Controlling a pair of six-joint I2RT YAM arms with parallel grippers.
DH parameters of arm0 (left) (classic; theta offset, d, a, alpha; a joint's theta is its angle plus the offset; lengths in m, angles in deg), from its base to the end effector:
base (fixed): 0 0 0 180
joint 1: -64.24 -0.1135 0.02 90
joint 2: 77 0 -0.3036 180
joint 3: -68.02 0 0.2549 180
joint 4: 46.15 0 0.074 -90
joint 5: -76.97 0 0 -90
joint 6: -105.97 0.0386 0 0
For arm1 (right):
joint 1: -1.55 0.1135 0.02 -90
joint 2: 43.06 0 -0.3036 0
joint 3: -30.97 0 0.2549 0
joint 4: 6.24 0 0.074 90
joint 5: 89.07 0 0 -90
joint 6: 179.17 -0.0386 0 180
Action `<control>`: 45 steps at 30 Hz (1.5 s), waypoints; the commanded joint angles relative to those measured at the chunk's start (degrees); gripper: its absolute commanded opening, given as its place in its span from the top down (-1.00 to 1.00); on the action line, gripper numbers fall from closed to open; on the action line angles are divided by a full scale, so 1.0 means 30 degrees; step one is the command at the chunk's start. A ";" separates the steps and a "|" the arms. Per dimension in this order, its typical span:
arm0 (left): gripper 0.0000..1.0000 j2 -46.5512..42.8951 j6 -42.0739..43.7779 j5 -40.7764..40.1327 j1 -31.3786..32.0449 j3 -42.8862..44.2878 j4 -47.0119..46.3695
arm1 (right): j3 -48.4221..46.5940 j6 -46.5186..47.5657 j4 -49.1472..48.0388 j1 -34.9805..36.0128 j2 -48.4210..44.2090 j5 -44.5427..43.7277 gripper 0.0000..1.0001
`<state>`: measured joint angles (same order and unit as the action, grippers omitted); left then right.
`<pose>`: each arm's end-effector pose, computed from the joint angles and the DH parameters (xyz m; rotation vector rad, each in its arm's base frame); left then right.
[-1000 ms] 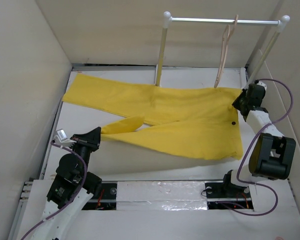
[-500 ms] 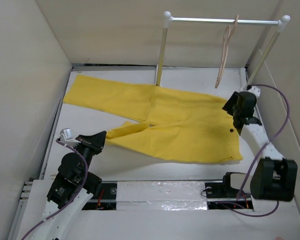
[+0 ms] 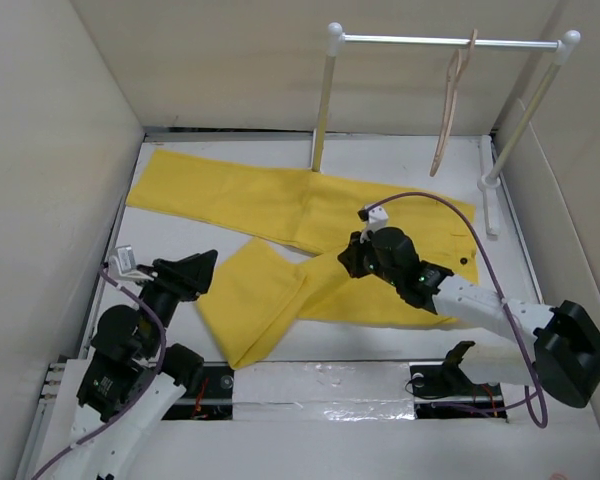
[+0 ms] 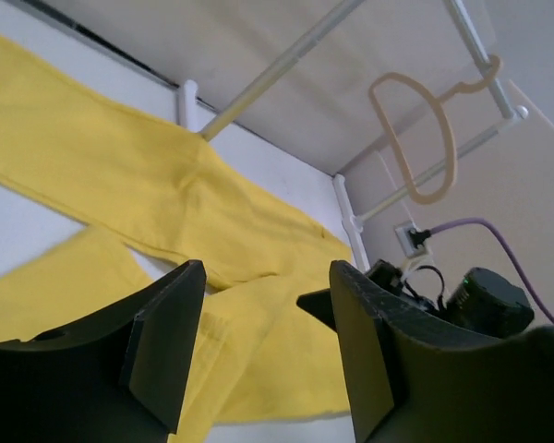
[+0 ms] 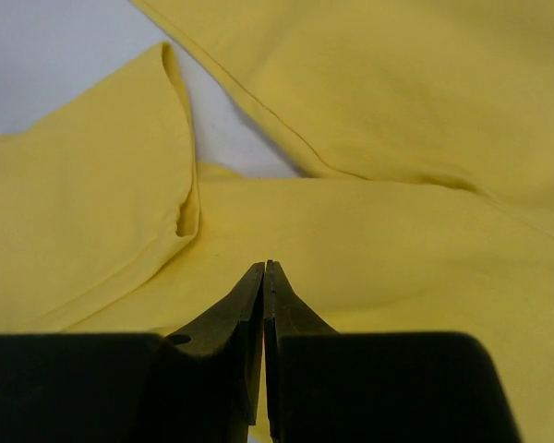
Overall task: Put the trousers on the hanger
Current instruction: Flatten out the trousers at the center of the board.
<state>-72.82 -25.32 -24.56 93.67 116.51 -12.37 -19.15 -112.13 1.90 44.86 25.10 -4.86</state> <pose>0.0121 0.0020 0.3341 -0.3224 1.4127 -0.8830 0.1848 0.1689 0.2668 -0.3032 2.0606 0.6204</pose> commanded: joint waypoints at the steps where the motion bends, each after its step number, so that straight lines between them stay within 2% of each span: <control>1: -0.06 0.2589 0.2339 0.3533 -0.0084 0.1265 -0.2059 | -0.1014 0.0914 -0.0723 0.0153 -0.0132 -0.1794 0.86; 2: 0.20 0.6157 0.2572 0.4710 -0.0084 0.1324 -0.2382 | -0.0926 0.1176 -0.0753 0.0153 -0.0509 -0.1765 0.89; 3: 0.30 0.7207 0.2807 0.5563 -0.0084 0.1267 -0.3168 | -0.0838 0.1353 -0.0753 -0.0079 -0.0803 -0.1706 0.93; 5: 0.64 0.9984 0.3365 0.7034 -0.0084 0.1091 -0.3730 | -0.0546 0.1792 -0.0491 -0.0634 -0.1389 -0.1705 1.00; 9: 0.97 1.2780 0.3103 0.6978 -0.0084 -0.0109 -0.5166 | 0.0593 0.2203 -0.0402 -0.2300 -0.3728 -0.1122 1.00; 12: 0.98 1.4130 0.2869 0.6688 0.0529 -0.0198 -0.5750 | 0.1823 0.2438 -0.0869 -0.3447 -0.4788 -0.0039 1.00; 13: 0.98 1.4364 0.2781 0.5757 0.0938 -0.0314 -0.6102 | 0.2119 0.2497 -0.1073 -0.4117 -0.5313 0.0196 1.00; 14: 0.96 1.5266 0.2780 0.4732 0.2363 -0.0055 -0.6106 | 0.2383 0.2555 -0.1249 -0.4414 -0.5463 0.0721 1.00; 15: 0.95 1.5942 0.2780 0.3359 0.3450 0.1108 -0.5497 | 0.2589 0.2672 -0.1367 -0.4736 -0.5580 0.1016 1.00; 16: 0.92 1.6790 0.2780 0.0300 0.4795 0.1903 -0.5085 | 0.2939 0.2731 -0.1629 -0.5348 -0.5640 0.1280 1.00; 17: 0.84 1.8683 0.2693 -0.1413 0.7767 0.2810 -0.4558 | 0.3058 0.2819 -0.1690 -0.5644 -0.5640 0.1776 1.00; 18: 0.77 1.9543 0.2025 -0.3083 0.9276 0.4733 -0.3103 | 0.3088 0.2878 -0.1662 -0.5879 -0.5611 0.2361 1.00; 19: 0.68 2.0335 0.1583 -0.6580 1.0654 0.5536 -0.2421 | 0.3089 0.2994 -0.1284 -0.6114 -0.5640 0.2685 1.00; 20: 0.46 2.1532 0.1173 -0.7921 1.1654 0.6153 -0.1863 | 0.3118 0.2995 -0.1193 -0.6493 -0.5727 0.3153 1.00; 21: 0.41 2.1950 0.0821 -0.8630 1.2505 0.6942 -0.1162 | 0.3205 0.3053 -0.1164 -0.6497 -0.5815 0.3390 1.00; 23: 0.40 2.2683 0.0349 -0.8638 1.2514 0.7125 -0.0950 | 0.3497 0.3025 -0.1396 -0.6700 -0.6194 0.3421 0.96; 27: 0.39 2.2774 0.0174 -0.7994 1.1374 0.5579 -0.1651 | 0.3820 0.3083 -0.1310 -0.6702 -0.6839 0.3597 0.82; 31: 0.42 2.2804 -0.0062 -0.7291 1.1166 0.4492 -0.2326 | 0.4260 0.2878 -0.1834 -0.6878 -0.7192 0.3508 0.69; 38: 0.36 2.4529 0.0904 -0.6265 1.0961 0.4577 -0.2619 | 0.4290 0.2878 -0.1720 -0.6878 -0.7135 0.4007 0.62; 45: 0.35 2.5732 0.0934 -0.6761 1.0756 0.4605 -0.2855 | 0.4260 0.2937 -0.1281 -0.6878 -0.7339 0.4388 0.56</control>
<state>3.77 -23.25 -43.49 126.36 129.80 -20.00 -6.78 -103.93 -0.29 24.69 4.16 7.23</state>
